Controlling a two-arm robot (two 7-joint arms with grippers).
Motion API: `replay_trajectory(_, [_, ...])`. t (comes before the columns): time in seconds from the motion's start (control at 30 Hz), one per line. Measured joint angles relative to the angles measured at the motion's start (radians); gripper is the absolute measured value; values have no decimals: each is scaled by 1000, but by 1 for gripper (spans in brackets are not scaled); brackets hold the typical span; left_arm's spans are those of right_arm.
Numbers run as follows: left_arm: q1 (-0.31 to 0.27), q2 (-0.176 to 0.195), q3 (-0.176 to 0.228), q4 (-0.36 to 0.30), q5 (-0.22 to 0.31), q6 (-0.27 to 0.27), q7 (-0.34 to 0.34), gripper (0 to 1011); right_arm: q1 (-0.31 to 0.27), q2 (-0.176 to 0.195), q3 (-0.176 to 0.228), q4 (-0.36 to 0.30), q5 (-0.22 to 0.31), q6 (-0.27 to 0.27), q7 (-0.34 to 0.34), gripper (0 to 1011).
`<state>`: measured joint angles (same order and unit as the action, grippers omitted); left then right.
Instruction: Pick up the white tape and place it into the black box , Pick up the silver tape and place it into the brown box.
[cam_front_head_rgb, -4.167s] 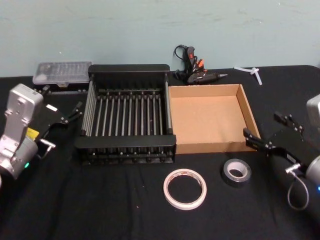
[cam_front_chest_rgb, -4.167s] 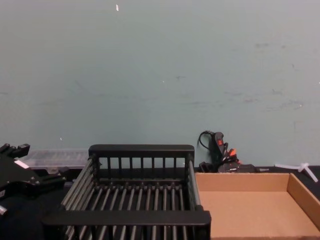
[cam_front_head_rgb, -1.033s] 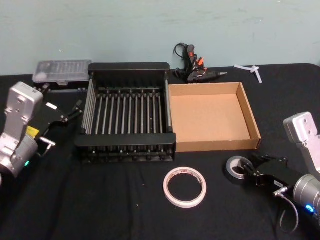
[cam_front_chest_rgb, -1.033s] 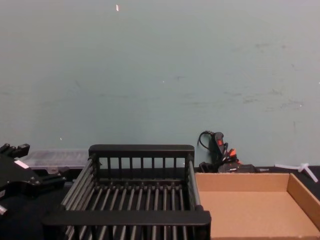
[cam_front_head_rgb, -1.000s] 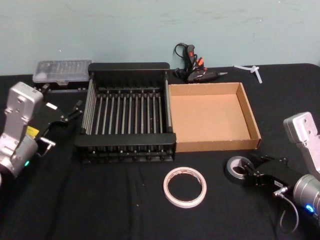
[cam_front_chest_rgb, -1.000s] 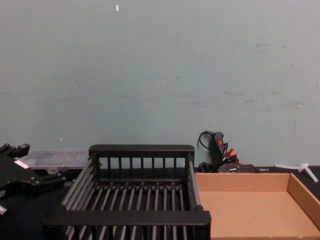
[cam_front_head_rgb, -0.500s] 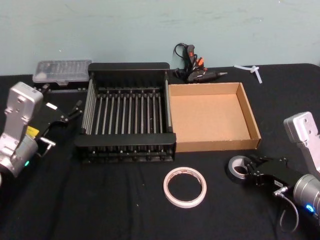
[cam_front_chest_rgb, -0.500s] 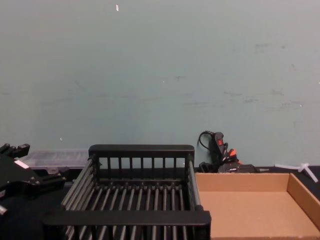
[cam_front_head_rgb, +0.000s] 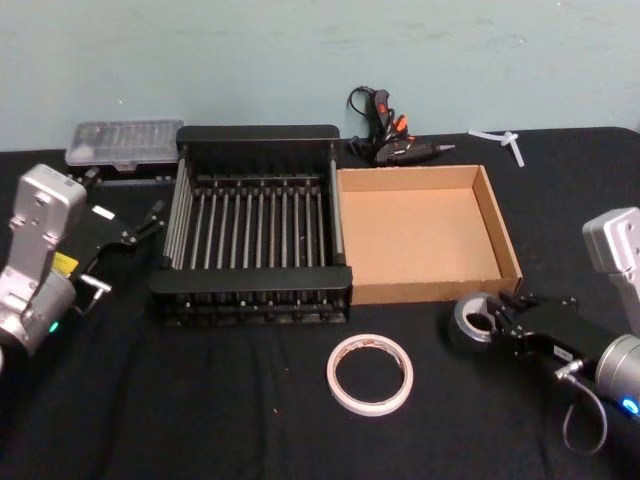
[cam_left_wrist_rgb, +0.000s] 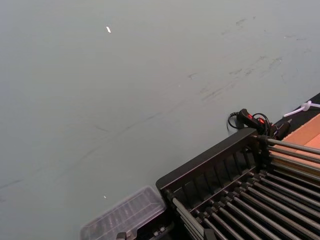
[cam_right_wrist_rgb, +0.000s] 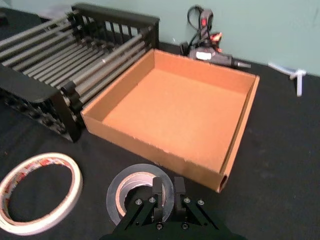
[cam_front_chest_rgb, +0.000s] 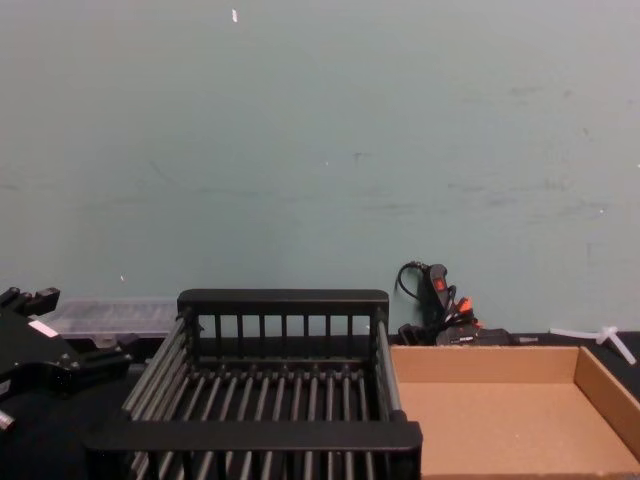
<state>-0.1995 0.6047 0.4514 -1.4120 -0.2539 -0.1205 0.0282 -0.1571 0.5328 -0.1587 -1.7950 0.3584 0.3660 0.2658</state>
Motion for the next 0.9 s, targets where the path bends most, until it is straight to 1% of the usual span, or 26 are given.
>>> replay_trajectory(0.17, [0, 0, 0, 0, 0, 0, 0, 1001, 2, 6, 10, -20, 9, -18, 18, 140])
replay_trajectory(0.3, [0, 0, 0, 0, 0, 0, 0, 1001, 15, 9, 14, -28, 15, -34, 27, 140])
replay_trajectory(0.5, [0, 0, 0, 0, 0, 0, 0, 1001, 56, 6, 15, -26, 17, -57, 32, 140])
replay_trajectory(0.63, [0, 0, 0, 0, 0, 0, 0, 1001, 90, -5, 10, -10, 17, -72, 30, 140])
replay_trajectory(0.77, [0, 0, 0, 0, 0, 0, 0, 1001, 135, -22, -1, 20, 7, -88, 23, 140])
replay_trajectory(0.9, [0, 0, 0, 0, 0, 0, 0, 1001, 190, -49, -16, 67, -4, -104, 15, 140])
